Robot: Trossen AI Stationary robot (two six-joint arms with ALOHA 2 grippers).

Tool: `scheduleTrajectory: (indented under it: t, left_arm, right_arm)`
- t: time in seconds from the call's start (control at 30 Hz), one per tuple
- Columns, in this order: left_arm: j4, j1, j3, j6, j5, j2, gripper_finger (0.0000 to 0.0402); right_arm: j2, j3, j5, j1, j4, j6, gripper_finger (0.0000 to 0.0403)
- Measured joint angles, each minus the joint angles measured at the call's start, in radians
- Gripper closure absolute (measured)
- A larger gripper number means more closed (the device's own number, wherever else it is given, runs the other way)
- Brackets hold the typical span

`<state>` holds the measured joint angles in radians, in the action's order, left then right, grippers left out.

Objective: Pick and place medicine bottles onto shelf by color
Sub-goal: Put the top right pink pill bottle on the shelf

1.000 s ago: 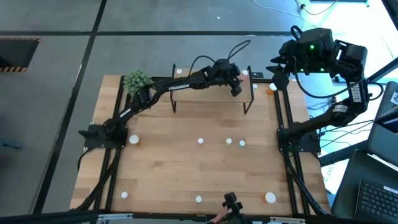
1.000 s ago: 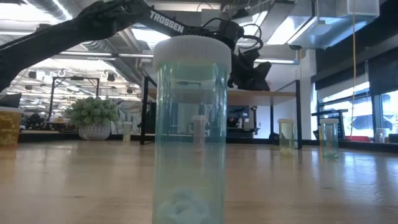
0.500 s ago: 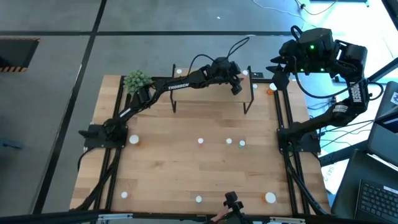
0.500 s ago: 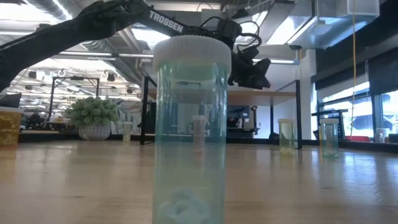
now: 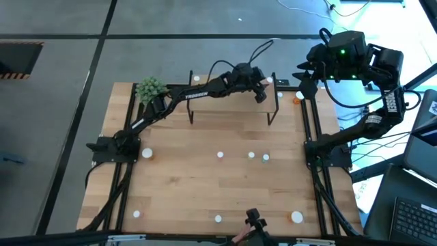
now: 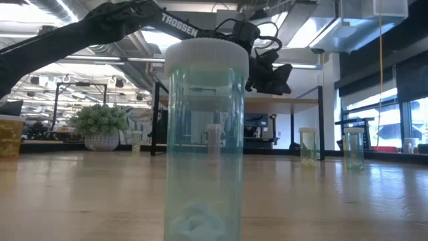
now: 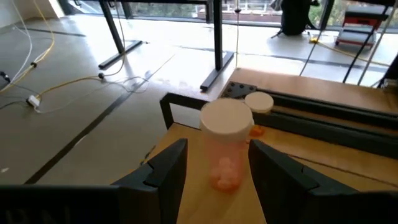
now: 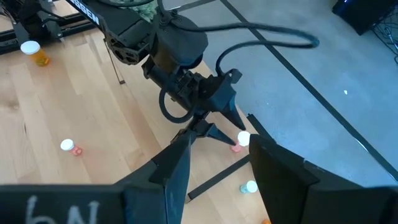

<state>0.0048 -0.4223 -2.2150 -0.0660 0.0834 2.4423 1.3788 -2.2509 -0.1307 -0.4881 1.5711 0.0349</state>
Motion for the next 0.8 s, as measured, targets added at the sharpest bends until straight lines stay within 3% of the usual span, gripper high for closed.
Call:
scheduleTrajectory:
  t: [0.8]
  left_arm:
    - [0.015, -0.002, 0.000, 0.011, -0.041, 0.025, 0.0235]
  right_arm:
    - [0.000, 0.000, 0.000, 0.000, 0.000, 0.000, 0.0235]
